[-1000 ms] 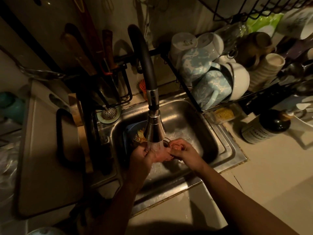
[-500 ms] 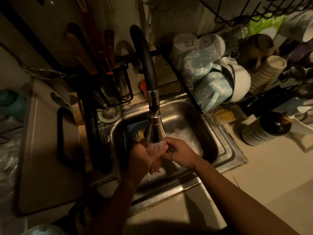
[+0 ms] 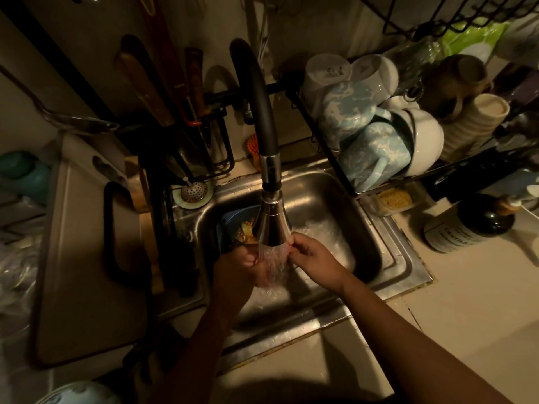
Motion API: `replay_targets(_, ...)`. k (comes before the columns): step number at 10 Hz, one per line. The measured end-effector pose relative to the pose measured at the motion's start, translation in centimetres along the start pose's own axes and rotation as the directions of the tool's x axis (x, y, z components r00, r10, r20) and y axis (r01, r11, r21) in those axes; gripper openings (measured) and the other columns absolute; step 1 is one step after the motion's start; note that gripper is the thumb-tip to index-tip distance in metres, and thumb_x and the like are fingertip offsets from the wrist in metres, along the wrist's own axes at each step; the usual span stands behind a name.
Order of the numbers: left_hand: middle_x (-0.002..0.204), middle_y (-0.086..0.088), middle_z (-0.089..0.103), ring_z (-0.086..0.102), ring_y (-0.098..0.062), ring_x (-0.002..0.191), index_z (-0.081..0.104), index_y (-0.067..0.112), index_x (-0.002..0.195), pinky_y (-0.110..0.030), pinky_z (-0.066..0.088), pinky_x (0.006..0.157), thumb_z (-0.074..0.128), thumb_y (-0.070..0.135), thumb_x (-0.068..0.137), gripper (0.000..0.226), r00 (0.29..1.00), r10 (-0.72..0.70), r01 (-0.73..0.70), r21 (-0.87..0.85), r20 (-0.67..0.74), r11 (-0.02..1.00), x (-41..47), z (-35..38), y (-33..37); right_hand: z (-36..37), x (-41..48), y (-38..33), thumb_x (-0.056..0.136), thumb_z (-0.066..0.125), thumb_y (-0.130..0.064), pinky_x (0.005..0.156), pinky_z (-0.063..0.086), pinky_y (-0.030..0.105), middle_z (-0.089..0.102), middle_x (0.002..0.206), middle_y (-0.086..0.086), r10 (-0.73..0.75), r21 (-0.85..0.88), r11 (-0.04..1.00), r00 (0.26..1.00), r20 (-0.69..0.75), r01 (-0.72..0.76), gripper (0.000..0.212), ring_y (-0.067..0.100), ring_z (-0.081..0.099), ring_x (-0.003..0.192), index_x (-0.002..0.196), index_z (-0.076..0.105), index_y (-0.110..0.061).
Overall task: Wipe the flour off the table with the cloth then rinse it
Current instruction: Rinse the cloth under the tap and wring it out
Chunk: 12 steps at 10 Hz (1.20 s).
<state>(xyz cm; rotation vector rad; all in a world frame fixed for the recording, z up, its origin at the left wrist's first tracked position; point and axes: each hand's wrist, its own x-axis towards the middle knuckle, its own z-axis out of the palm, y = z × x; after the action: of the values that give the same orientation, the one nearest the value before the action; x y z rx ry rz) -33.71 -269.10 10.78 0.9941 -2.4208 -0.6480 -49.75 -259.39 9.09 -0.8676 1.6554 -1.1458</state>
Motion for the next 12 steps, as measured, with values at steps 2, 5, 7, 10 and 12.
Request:
replay_targets(2,0.076,0.001,0.063,0.059,-0.005,0.065,0.068,-0.004,0.094,-0.015,0.049,0.059,0.063,-0.003,0.084,0.011,0.903,-0.368,0.428,-0.495,0.219,0.756,0.1,-0.8,0.1,0.9,-0.5,-0.1,0.085,0.071,0.008,0.076,0.049,0.010,0.068,0.089,-0.011,0.044,-0.003,0.999,0.989,0.140,-0.044,0.038,-0.011,0.064,0.084,0.102,0.059,-0.024)
replay_targets(5,0.074,0.008,0.070,0.064,0.000,0.067,0.076,0.018,0.085,-0.011,0.052,0.064,0.042,-0.011,0.094,0.046,0.946,-0.285,0.312,-0.668,0.155,0.676,1.2,-2.7,-2.7,1.8,0.4,-0.9,0.093,0.052,0.012,0.064,0.041,0.005,0.069,0.078,-0.009,0.038,-0.188,0.981,0.999,-0.031,-0.043,0.031,-0.006,0.059,0.068,0.083,0.065,-0.014)
replay_targets(7,0.077,-0.012,0.073,0.072,-0.033,0.074,0.071,0.023,0.086,-0.044,0.061,0.070,0.087,0.006,0.062,0.033,0.908,-0.377,0.400,-0.655,0.184,0.641,0.0,-2.7,-2.3,1.1,0.6,-1.4,0.096,0.052,0.007,0.063,0.036,0.009,0.049,0.076,-0.011,-0.072,-0.310,0.950,0.992,-0.103,0.036,0.047,0.006,0.050,0.071,0.070,0.046,-0.033)
replay_targets(10,0.073,0.008,0.074,0.070,0.000,0.073,0.071,0.017,0.094,-0.015,0.053,0.069,0.071,0.009,0.086,0.011,0.876,-0.370,0.481,-0.491,0.309,0.726,0.5,-2.9,0.0,2.2,0.5,-0.9,0.102,0.055,-0.011,0.092,0.056,0.033,0.070,0.115,0.009,0.023,0.154,0.988,1.000,0.016,-0.025,0.030,0.013,0.067,0.108,0.132,0.057,-0.015)
replay_targets(12,0.086,-0.008,0.077,0.074,-0.021,0.079,0.072,0.016,0.096,-0.025,0.056,0.064,0.060,-0.006,0.088,0.026,0.850,-0.411,0.511,-0.705,0.330,0.492,0.8,-2.8,3.6,3.4,-0.8,0.8,0.103,0.052,-0.024,0.098,0.051,0.026,0.070,0.122,-0.006,0.092,0.336,0.933,0.988,0.124,-0.129,0.041,0.015,0.062,0.121,0.142,0.047,-0.017)
